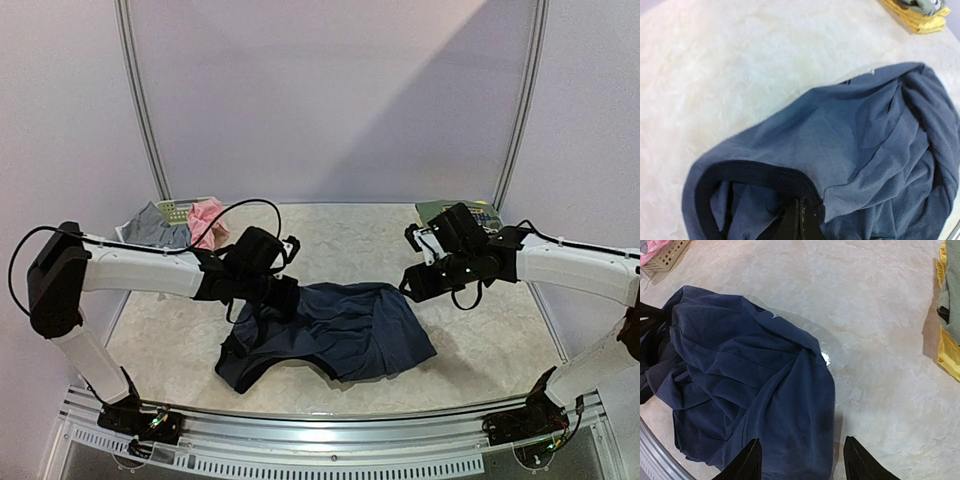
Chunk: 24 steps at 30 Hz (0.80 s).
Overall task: Fold and stack the mixed laundry pile
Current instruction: Pick up the crumpled tank top from the center of the board.
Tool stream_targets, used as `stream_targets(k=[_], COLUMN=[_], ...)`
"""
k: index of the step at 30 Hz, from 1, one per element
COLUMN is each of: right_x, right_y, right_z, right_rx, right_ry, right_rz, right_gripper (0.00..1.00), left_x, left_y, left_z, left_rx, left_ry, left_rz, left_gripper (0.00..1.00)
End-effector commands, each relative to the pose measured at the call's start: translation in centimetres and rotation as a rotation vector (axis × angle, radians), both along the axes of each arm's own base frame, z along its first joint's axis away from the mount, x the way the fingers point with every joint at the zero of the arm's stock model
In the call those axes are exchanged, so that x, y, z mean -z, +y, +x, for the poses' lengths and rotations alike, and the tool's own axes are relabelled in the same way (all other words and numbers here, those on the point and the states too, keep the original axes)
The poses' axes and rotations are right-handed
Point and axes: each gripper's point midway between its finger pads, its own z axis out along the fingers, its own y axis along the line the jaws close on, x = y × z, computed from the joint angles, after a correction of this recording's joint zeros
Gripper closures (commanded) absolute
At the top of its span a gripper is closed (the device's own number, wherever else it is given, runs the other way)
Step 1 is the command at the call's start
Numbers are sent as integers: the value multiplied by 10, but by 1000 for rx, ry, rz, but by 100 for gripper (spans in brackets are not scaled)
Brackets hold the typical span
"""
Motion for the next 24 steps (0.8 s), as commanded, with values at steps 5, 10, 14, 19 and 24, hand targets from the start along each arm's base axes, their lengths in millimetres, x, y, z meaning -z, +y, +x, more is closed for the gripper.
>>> stream_targets(k=[5,10,14,19,24], right_x=[-1,8,23,42,66], right_y=[22,48,59,60,48], right_z=[-34,-76,-111,-139,-143], right_rx=[-123,-277,-381,-433,-385], right_ry=[29,84,120,153,173], right_rz=[54,69,34,-54,-142], right_gripper=[44,44,46,49,49], left_x=[-36,-51,-58,-63,-57], left_y=[10,17,23,28,29], left_z=[11,20,30,42,48], left_rx=[-22,-53,-78,-105,-109], left_ry=[-88,-128,-148,-161,-151], left_rz=[3,-19,-14,-13,-2], left_gripper=[100,100,100,100,100])
